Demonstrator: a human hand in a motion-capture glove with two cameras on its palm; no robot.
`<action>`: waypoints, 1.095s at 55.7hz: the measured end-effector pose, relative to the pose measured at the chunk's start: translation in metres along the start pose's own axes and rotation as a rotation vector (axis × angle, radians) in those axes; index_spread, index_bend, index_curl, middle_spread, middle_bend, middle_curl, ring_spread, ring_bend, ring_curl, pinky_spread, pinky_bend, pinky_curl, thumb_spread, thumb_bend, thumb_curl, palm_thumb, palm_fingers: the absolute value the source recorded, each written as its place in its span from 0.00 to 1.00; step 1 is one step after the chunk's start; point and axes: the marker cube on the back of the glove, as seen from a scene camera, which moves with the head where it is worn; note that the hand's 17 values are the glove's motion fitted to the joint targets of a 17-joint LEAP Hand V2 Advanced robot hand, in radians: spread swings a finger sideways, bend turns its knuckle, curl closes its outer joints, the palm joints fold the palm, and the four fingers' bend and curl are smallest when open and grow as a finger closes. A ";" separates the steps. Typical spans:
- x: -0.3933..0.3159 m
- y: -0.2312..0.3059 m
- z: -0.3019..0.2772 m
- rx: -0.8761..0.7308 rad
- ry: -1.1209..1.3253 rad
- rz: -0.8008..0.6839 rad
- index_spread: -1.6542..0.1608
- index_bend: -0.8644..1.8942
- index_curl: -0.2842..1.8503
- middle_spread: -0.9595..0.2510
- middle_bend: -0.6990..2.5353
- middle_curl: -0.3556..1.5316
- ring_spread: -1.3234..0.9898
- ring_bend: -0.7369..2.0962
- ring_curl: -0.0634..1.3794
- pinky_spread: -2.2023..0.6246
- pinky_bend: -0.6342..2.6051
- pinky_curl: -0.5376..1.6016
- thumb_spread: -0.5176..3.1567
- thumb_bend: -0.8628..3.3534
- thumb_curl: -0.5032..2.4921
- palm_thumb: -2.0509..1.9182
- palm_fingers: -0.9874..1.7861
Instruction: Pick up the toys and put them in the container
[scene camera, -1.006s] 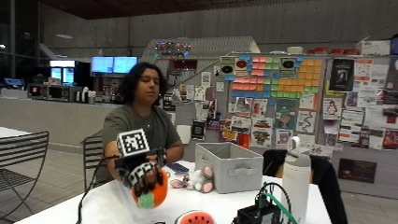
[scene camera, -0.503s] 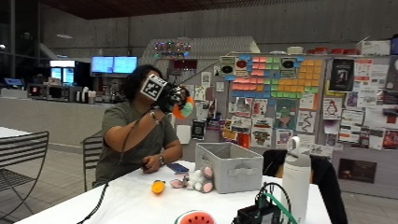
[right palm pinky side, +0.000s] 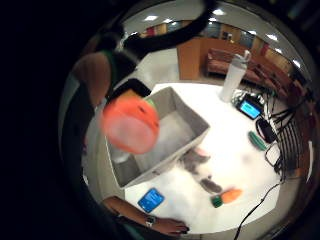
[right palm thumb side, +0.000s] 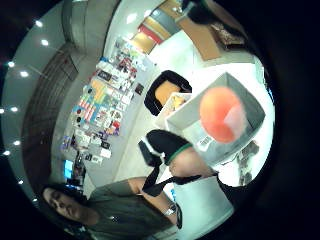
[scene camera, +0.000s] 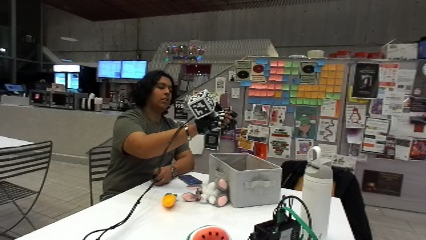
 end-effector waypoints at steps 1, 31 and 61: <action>0.001 0.004 -0.005 0.008 -0.033 0.042 0.68 0.41 0.38 0.53 0.36 0.58 0.45 0.59 0.38 0.72 0.53 0.47 0.43 0.19 0.36 0.52 0.40; 0.165 0.242 -0.021 -0.456 0.466 0.426 0.66 0.37 0.26 0.41 0.52 0.68 0.39 0.81 0.50 0.63 0.59 0.51 0.49 0.25 0.33 0.63 0.69; 0.241 0.270 0.038 -0.368 0.578 0.346 0.64 0.44 0.29 0.30 0.63 0.86 0.34 0.86 0.64 0.62 0.67 0.59 0.48 0.22 0.29 0.62 0.67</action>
